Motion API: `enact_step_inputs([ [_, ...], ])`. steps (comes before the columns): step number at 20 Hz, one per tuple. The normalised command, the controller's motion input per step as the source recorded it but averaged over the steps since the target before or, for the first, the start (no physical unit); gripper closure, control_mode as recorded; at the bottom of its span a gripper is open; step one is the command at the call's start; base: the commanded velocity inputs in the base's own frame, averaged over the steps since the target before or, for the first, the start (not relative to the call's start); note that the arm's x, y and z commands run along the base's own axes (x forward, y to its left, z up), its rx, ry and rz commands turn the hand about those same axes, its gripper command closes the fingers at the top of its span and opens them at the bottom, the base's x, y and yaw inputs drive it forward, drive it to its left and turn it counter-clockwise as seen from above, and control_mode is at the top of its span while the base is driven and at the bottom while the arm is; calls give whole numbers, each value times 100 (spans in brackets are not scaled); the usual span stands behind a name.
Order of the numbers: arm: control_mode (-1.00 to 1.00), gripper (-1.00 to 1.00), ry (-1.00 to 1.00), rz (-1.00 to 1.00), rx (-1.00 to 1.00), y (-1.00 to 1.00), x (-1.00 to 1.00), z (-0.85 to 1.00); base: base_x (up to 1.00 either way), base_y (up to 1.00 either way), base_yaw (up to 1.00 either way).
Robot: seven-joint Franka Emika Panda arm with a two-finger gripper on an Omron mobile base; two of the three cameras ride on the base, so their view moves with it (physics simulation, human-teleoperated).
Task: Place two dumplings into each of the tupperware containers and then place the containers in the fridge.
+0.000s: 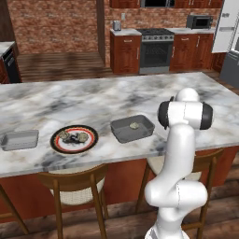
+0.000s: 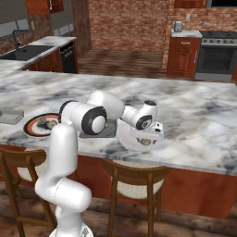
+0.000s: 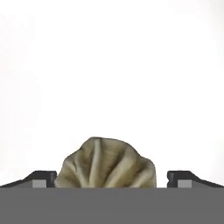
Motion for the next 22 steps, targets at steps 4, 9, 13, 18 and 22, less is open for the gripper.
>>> enact_step_inputs([
  [4, -100, -100, 0, 0, 0, 0, -8, -4, 0, 0, 0],
  [9, -100, -100, 1, 0, 0, 0, 0, -11, 0, 0, 0],
  [13, -100, 100, 2, 0, 0, 0, 0, -21, 0, 0, 0],
  [18, -100, 100, 0, 0, 0, 0, 0, -1, 0, 0, 0],
  [22, -100, 100, 0, -2, 0, 2, 9, 5, 0, 0, 0],
])
